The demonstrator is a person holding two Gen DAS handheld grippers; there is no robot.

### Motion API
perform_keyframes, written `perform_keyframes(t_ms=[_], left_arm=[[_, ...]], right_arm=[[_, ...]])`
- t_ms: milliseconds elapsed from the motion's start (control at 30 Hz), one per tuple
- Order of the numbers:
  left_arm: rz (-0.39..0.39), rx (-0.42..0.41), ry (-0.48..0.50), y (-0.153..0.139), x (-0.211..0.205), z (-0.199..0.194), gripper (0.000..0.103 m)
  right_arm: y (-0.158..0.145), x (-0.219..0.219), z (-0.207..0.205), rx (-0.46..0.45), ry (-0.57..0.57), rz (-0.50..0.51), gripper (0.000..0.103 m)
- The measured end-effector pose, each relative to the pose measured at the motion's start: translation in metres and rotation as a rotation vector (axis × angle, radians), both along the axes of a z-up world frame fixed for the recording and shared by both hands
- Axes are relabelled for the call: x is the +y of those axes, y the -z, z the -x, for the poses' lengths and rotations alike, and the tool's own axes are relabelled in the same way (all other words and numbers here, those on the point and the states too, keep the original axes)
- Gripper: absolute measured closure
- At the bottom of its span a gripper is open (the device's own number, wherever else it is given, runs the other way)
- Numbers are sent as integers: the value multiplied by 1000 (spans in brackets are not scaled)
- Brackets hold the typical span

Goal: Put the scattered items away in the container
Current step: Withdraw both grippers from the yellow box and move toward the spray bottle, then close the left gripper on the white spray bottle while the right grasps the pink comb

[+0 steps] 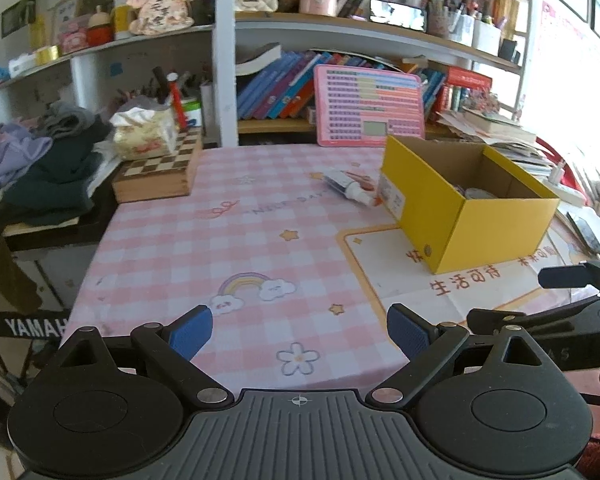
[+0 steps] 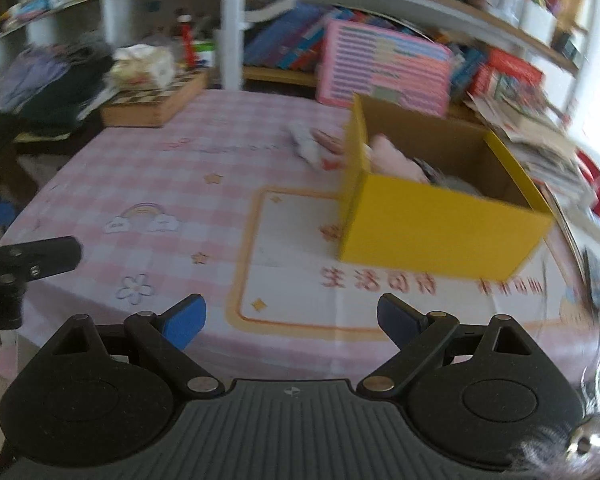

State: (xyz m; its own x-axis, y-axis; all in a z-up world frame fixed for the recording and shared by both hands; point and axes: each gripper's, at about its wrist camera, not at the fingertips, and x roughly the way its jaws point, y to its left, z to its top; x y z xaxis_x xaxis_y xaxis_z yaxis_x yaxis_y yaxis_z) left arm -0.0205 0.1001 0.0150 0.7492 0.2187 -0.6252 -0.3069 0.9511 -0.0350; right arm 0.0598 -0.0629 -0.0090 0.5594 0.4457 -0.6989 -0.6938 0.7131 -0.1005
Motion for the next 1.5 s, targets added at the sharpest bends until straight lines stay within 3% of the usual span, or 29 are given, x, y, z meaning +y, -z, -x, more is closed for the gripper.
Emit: perform_keyframes(t_ms=[233,467,633,1000,1233,1500], left_arm=[[13,-3,-18,1,9,-2,7],[23,7,-14,6,15,-18,7],[23,12,-36,8,25,-36,7],[38,56,-36,21,41,-85,7],[34,60,-43,28,51,-118,7],[33,35,4,34,59,-166,9]], right_arm=[[-1,20,6,-74,-87,14,14],[5,30,-13,-56,-104,13,36],[6,42,-32,-46,-119,6,46],[-5,66,-72,-113,-169,-15,47],[-16,84,-115,-59,-173,-52,47],[-28,121,-175,31,-271,-4,48]])
